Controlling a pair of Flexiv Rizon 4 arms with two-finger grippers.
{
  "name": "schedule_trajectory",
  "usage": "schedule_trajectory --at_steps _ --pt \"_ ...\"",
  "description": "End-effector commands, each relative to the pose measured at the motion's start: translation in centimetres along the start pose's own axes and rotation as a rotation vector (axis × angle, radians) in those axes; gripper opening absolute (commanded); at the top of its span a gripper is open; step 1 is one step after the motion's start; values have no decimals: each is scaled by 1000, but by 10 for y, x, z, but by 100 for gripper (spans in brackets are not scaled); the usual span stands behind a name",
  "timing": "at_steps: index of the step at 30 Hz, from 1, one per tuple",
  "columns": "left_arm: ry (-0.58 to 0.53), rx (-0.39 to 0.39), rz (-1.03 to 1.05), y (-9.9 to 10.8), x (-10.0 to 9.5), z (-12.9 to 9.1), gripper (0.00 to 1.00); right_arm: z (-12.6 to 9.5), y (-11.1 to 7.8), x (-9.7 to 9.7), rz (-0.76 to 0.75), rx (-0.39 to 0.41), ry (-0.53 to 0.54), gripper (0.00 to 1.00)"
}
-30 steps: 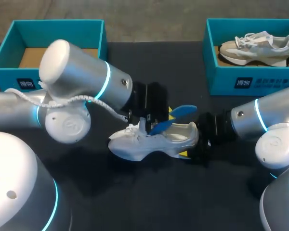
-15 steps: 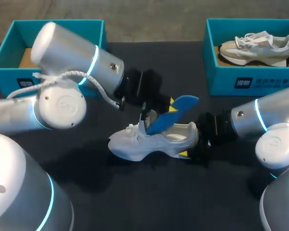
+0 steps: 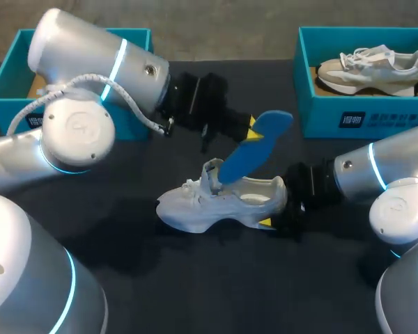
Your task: Take the shoe out of the shoebox, open the shoe tongue, remove and reinsert the insole, then place the shoe into the shoebox
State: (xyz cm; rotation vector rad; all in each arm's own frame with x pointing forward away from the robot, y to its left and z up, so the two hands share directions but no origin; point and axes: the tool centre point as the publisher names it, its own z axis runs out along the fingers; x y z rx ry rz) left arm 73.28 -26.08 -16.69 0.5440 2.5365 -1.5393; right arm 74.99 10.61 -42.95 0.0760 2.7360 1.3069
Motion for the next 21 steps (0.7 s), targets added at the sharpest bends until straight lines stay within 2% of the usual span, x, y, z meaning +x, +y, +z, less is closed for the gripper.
schedule_trajectory --at_steps 1,11,21 --pt "9 22 11 -12 -5 -11 0 2 0 1 0 4 -1 0" --pt "4 79 64 -42 -16 -31 0 2 0 1 0 4 -1 0" --pt "1 71 70 -43 -16 -33 0 2 0 1 0 4 -1 0"
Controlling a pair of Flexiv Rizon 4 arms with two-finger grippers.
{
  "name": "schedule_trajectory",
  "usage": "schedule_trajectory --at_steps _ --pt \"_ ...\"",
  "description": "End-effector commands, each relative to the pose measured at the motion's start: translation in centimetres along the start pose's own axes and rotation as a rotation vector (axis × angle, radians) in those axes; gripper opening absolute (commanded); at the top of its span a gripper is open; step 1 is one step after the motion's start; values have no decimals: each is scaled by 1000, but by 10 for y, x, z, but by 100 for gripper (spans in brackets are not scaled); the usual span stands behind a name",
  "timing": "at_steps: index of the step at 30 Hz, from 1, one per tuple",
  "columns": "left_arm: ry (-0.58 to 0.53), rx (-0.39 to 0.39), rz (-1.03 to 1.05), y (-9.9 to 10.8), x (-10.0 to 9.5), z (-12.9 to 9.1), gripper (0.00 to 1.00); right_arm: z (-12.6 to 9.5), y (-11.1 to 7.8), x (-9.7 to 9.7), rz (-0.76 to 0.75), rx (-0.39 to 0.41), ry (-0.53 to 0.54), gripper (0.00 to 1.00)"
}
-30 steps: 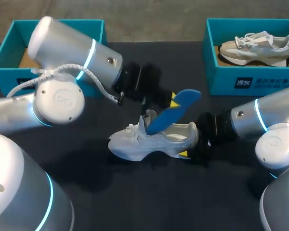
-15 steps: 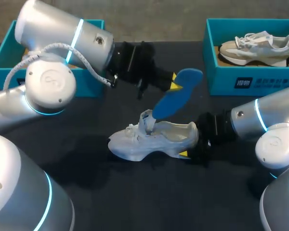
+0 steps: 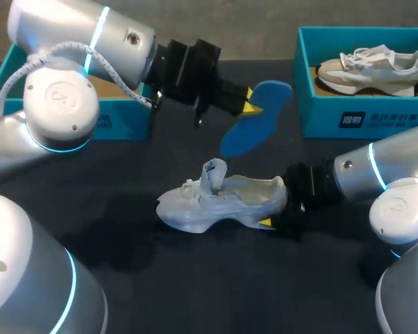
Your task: Take the shoe out of the shoebox, open the shoe tongue, remove and reinsert the insole, then place the shoe into the shoebox
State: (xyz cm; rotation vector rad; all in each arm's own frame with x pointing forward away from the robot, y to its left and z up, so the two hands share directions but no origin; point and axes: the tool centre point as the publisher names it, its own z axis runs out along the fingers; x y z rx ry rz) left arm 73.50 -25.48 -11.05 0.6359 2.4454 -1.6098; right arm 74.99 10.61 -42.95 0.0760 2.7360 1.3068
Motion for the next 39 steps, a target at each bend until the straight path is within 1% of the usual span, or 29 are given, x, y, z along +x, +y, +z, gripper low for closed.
schedule_trajectory --at_steps 1,10,14,15,18,20,21,24,25,26,28,29,31,34,36,39 --pt "-1 0 1 0 1 -1 0 2 0 1 0 4 -1 0" --pt "-1 0 1 0 1 -1 0 2 0 1 0 4 -1 0" --pt "-16 53 -77 -27 -1 -16 0 2 0 1 0 4 -1 0" --pt "-14 49 -76 -34 0 -20 0 2 0 1 0 4 -1 0" --pt "10 84 -145 -56 1 -33 0 2 0 1 0 4 -1 0" --pt "27 135 -217 -70 3 -40 0 2 0 1 0 4 -1 0" --pt "48 147 -254 -74 5 -42 0 2 0 1 0 4 -1 0" --pt "76 216 -373 -86 9 -48 0 2 0 1 0 4 -1 0" --pt "66 232 -392 -88 9 -50 0 2 0 1 0 4 -1 0" --pt "72 265 -432 -92 9 -52 0 2 0 1 0 4 -1 0" --pt "56 281 -494 -98 8 -56 0 2 0 1 0 4 -1 0" --pt "54 309 -560 -101 9 -57 0 2 0 1 0 4 -1 0" --pt "43 352 -627 -109 9 -60 0 2 0 1 0 4 -1 0" --pt "30 395 -746 -120 12 -64 0 2 0 1 0 4 -1 0" --pt "29 413 -796 -128 15 -67 0 2 0 1 0 4 -1 0" --pt "54 409 -868 -135 19 -69 0 2 0 1 0 4 -1 0"
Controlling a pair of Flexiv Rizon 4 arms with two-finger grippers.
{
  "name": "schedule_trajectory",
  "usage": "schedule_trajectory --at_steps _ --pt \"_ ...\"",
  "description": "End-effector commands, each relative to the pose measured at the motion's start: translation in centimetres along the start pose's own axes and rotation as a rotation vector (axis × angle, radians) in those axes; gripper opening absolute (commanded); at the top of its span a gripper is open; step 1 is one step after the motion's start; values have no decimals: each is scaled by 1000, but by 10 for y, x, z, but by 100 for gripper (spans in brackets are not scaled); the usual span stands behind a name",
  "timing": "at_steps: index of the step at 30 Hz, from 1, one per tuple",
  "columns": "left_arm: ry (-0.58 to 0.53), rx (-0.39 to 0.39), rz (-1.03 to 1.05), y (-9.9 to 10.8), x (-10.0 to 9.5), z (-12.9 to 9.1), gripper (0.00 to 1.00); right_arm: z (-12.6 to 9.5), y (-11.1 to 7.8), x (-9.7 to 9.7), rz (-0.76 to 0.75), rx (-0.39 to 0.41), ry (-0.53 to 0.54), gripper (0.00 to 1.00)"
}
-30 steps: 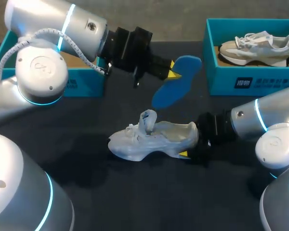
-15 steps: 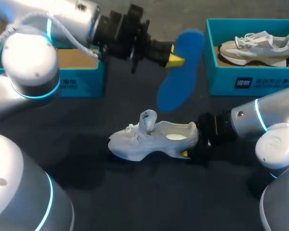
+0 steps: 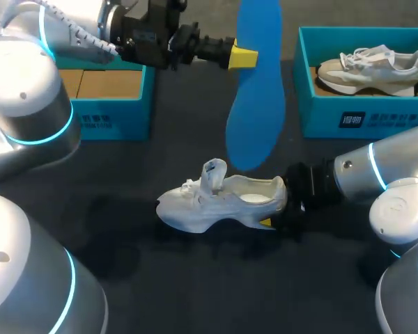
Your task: Take the shoe out of the shoebox, open the shoe tongue, remove and reinsert the insole, then place the shoe into the shoebox
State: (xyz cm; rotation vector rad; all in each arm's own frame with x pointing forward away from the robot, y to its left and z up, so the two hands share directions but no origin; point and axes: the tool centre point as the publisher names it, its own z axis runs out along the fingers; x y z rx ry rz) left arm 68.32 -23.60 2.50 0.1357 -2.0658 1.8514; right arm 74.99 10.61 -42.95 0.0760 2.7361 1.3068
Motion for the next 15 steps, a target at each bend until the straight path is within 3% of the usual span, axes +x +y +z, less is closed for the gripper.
schedule_trajectory --at_steps 1,15 --pt "-15 59 -184 2 19 0 0 2 0 1 0 4 -1 0" --pt "170 89 -421 -32 70 -16 0 2 0 1 0 4 -1 0"
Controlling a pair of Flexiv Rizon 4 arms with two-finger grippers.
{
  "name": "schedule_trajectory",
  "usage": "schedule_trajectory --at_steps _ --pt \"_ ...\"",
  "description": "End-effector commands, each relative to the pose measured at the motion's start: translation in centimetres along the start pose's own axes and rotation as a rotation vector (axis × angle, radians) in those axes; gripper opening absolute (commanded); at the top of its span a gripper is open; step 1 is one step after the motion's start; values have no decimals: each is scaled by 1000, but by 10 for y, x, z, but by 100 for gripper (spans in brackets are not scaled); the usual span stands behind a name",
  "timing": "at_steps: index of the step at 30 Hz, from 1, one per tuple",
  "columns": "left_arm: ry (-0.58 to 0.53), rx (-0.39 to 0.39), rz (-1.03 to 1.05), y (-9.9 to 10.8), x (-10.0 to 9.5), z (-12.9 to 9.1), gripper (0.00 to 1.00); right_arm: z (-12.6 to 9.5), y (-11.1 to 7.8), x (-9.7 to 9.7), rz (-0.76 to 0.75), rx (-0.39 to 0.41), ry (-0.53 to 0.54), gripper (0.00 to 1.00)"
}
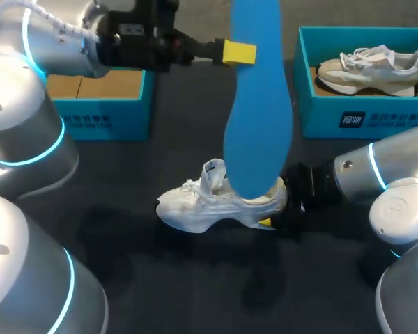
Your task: Take the shoe out of the shoebox, open the shoe tongue, remove and reinsert the insole, then place the shoe into the shoebox
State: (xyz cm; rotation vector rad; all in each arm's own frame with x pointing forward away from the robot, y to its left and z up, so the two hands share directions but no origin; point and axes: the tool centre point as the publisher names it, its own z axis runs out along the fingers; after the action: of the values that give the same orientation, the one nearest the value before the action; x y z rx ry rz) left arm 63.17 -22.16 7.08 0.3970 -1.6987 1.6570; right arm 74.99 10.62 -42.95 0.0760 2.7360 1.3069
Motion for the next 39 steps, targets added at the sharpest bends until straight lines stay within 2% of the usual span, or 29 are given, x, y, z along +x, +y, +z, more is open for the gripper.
schedule_trajectory --at_steps 1,5,7,9,14,21,39 --pt "26 -13 -26 -5 9 -8 0 2 0 1 0 4 -1 0" --pt "44 1 -66 -5 19 -9 0 2 0 1 0 4 -1 0" --pt "31 33 -78 -3 21 -9 0 2 0 1 0 4 -1 0" --pt "15 66 -80 1 22 -5 0 2 0 1 0 4 -1 0" --pt "8 90 -88 13 19 11 0 2 0 1 0 4 -1 0" --pt "54 33 -122 24 26 19 0 2 0 1 0 4 -1 0" --pt "55 32 -114 25 28 19 0 2 0 1 0 4 -1 0"
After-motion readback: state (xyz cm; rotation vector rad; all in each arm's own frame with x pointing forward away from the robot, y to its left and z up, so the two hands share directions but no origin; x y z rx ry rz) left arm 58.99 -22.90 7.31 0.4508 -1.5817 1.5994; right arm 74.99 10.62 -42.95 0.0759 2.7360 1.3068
